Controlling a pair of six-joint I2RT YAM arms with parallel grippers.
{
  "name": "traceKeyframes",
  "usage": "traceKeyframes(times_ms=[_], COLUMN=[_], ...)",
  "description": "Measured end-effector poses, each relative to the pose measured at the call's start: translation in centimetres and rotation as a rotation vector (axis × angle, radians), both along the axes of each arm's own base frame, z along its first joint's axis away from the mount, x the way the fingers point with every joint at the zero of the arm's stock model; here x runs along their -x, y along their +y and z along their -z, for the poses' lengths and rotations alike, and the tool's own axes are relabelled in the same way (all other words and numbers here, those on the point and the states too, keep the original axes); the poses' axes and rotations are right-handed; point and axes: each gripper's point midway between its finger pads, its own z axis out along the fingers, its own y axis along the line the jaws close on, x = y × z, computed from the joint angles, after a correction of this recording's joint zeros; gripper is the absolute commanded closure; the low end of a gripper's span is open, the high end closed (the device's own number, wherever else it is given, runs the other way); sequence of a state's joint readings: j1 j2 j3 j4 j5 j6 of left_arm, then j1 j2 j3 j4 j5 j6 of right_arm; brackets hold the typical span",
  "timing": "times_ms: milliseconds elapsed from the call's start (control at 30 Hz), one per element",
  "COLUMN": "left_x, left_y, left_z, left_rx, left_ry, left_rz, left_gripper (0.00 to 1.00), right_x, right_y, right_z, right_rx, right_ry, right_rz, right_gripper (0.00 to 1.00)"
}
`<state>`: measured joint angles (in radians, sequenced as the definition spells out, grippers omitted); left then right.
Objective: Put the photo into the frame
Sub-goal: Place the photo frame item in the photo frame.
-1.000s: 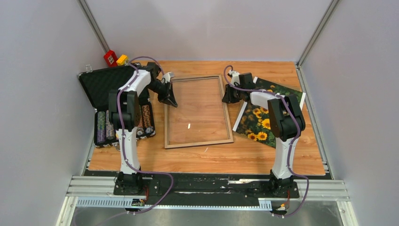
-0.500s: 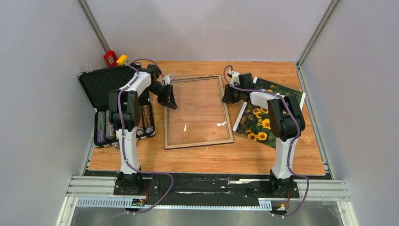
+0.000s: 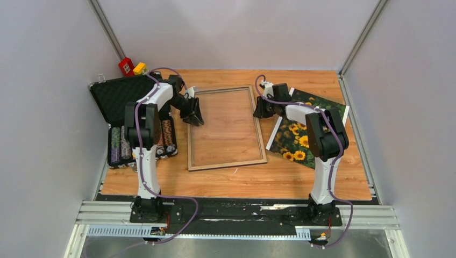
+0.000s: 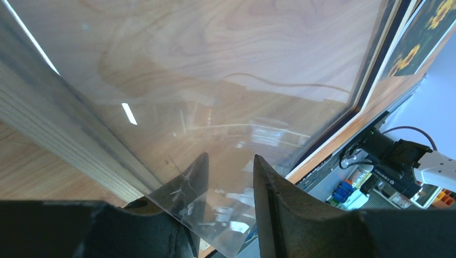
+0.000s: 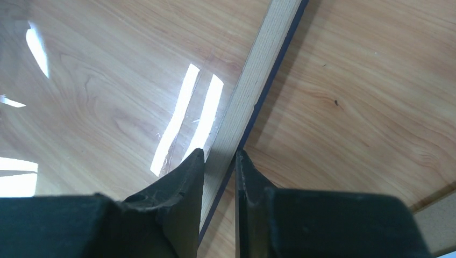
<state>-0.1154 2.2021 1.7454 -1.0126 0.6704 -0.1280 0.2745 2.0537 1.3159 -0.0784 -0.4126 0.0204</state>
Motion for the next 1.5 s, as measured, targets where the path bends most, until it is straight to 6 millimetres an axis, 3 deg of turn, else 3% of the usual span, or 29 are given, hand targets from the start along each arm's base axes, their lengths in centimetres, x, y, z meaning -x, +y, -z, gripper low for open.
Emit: traceKeyframes(times_ms=[800, 1233, 1500], left_x=[0.2, 0.3, 0.4], left_y=[1.0, 1.8, 1.9], left_z=[0.3, 0.1, 0.3], left_rx=[-0.069, -0.121, -0.123], left_ry=[-0.018, -0.042, -0.043], left_rz=[0.000, 0.007, 0.008], left_gripper=[0.16, 0.11, 0.12], right_x=[0.3, 0.3, 0.3], right_y=[0.6, 0.6, 0.6], right_z=[0.0, 0.0, 0.0], right_rx=[0.000, 0.001, 0.001], right_ry=[0.000, 0.000, 0.001], right_rz=[-0.012, -0.012, -0.013], right_gripper=[0.81, 0.81, 0.71])
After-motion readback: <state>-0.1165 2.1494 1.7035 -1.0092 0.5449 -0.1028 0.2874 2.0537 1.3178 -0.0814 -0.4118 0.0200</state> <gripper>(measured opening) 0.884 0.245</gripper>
